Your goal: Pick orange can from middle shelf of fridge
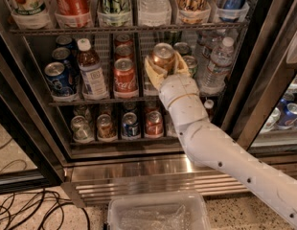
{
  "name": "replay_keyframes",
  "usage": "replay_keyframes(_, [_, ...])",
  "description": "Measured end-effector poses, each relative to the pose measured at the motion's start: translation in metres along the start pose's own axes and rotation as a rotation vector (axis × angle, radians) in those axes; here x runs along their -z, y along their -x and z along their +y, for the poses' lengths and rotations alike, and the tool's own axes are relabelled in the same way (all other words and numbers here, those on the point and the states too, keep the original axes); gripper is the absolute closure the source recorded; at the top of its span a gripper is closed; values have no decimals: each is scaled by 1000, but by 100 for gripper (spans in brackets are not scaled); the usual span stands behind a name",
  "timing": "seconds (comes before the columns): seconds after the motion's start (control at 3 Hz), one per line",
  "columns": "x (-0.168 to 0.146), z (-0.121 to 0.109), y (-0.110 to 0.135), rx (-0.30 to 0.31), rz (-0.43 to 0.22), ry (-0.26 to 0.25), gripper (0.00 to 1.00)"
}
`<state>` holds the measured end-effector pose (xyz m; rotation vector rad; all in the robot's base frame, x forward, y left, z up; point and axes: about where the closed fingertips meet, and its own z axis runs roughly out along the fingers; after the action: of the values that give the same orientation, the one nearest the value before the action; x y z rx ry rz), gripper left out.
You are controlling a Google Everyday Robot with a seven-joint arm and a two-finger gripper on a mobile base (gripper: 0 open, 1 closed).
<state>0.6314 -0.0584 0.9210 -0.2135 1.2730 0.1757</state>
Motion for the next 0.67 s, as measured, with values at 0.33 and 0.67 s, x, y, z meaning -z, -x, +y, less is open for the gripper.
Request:
replay_keyframes(0.33, [9,8,10,-106,-27,111,100])
replay_keyframes(0.67, [14,21,13,-239,-20,234,100])
